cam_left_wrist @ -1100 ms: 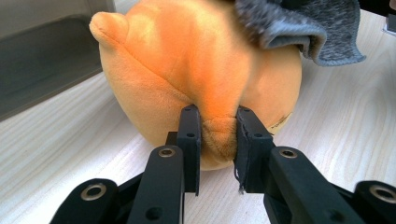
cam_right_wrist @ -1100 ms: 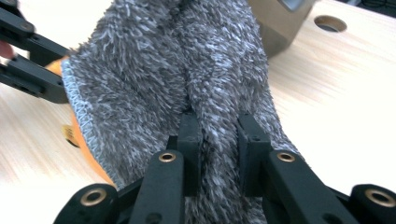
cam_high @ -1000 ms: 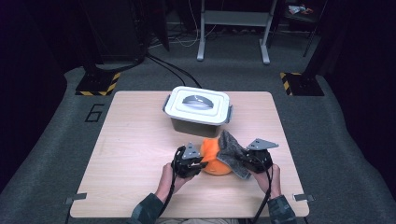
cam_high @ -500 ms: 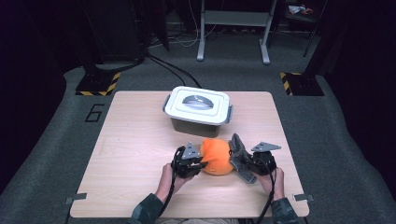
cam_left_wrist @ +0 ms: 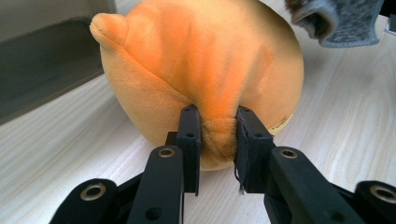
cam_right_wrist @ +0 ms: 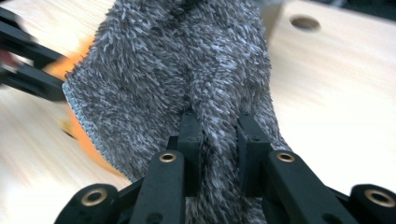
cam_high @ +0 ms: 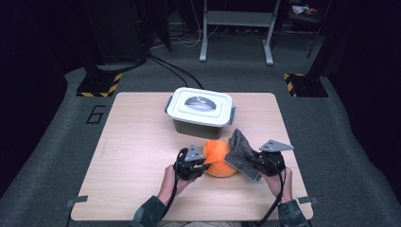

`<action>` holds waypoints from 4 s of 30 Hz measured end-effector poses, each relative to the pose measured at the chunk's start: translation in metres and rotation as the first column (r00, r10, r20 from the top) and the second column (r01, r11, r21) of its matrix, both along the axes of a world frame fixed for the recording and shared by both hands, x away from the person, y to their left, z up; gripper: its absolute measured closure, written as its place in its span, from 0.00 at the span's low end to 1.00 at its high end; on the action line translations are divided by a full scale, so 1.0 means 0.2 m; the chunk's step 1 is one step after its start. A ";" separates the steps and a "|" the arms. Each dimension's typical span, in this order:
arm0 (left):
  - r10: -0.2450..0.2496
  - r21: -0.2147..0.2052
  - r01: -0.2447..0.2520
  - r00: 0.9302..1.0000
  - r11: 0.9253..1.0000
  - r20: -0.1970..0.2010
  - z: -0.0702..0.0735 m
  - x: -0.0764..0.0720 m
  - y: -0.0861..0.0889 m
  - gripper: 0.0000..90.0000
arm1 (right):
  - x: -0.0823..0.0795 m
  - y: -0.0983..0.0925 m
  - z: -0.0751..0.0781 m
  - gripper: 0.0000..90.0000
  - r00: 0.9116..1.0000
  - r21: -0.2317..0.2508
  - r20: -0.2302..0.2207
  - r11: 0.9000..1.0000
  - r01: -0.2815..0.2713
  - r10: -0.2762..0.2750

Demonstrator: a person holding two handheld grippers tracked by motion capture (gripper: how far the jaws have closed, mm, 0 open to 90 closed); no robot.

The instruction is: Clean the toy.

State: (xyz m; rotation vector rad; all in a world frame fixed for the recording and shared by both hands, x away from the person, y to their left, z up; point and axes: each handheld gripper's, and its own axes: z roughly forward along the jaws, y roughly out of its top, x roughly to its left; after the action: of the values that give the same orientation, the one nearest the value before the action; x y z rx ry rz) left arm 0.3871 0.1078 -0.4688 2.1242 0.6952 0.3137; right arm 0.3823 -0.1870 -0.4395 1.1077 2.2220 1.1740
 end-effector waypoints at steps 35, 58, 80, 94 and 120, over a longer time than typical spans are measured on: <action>-0.005 -0.017 0.005 1.000 1.000 -0.014 -0.02 0.00 -0.01 0.82 | 0.06 0.17 -0.01 0.83 0.997 -0.045 -0.005 0.996 -0.083 0.082; -0.020 -0.021 0.020 1.000 1.000 -0.015 -0.02 0.00 0.00 0.82 | 0.10 -0.02 -0.21 0.83 0.993 -0.049 -0.109 0.998 0.028 -0.033; -0.017 -0.026 0.017 1.000 1.000 -0.023 -0.03 0.01 0.02 0.82 | 0.00 -0.04 -0.03 0.84 0.998 0.017 -0.035 0.998 0.054 -0.053; -0.053 0.023 0.051 0.997 0.998 0.064 -0.01 -0.02 0.03 0.59 | 0.05 0.12 -0.05 0.84 0.999 -0.054 -0.051 0.998 -0.014 0.011; -0.065 0.025 0.062 0.992 0.998 0.111 -0.06 -0.04 -0.01 0.84 | 0.05 0.08 -0.04 0.84 0.999 -0.007 -0.035 1.000 -0.004 0.004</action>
State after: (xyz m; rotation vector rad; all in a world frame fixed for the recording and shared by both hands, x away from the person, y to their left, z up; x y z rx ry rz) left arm 0.3784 0.1065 -0.4815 2.1266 0.5605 0.4035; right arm 0.3923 -0.1713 -0.4471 1.1301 2.2543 1.1553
